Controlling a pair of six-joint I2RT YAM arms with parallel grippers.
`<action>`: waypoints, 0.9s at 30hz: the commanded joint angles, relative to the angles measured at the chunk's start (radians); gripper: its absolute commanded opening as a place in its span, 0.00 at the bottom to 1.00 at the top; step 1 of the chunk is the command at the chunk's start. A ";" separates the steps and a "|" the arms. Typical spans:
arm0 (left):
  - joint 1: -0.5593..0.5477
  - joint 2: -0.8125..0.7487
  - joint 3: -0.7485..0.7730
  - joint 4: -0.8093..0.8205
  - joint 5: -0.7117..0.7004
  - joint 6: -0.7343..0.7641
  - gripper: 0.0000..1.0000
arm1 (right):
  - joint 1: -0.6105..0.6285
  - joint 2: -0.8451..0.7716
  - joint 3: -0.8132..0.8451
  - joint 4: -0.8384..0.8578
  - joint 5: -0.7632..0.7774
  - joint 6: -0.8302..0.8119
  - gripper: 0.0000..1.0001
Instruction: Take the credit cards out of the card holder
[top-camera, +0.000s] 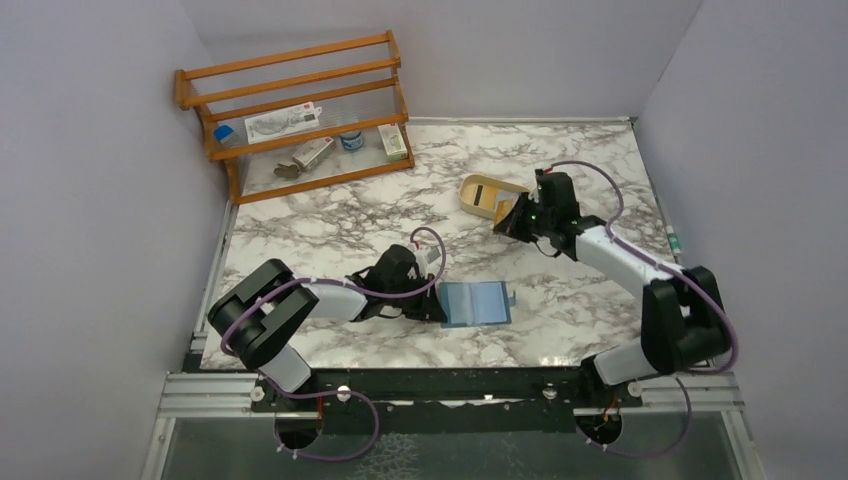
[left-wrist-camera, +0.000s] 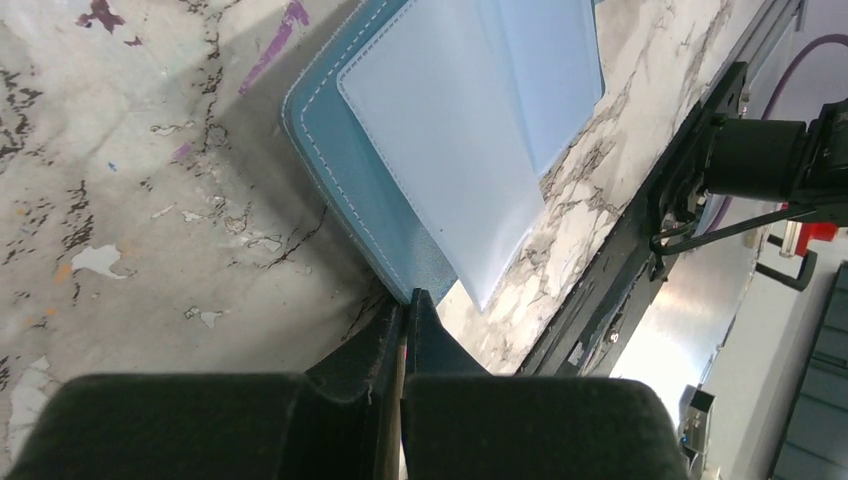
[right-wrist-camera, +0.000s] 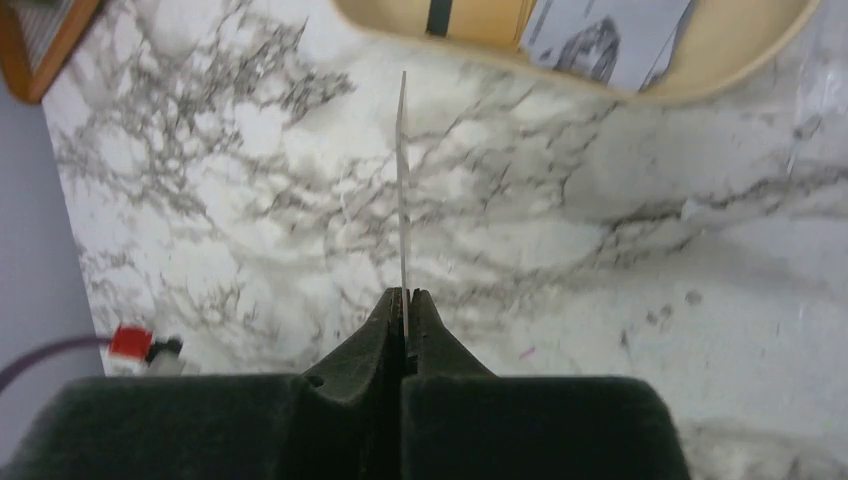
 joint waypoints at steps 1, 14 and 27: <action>0.009 0.020 -0.051 -0.161 -0.162 0.066 0.00 | -0.064 0.213 0.130 0.119 -0.144 -0.018 0.00; 0.008 0.018 -0.006 -0.179 -0.182 0.085 0.00 | -0.120 0.574 0.518 0.116 -0.282 0.033 0.00; 0.010 0.028 0.002 -0.181 -0.185 0.102 0.00 | -0.120 0.636 0.506 0.117 -0.242 0.030 0.01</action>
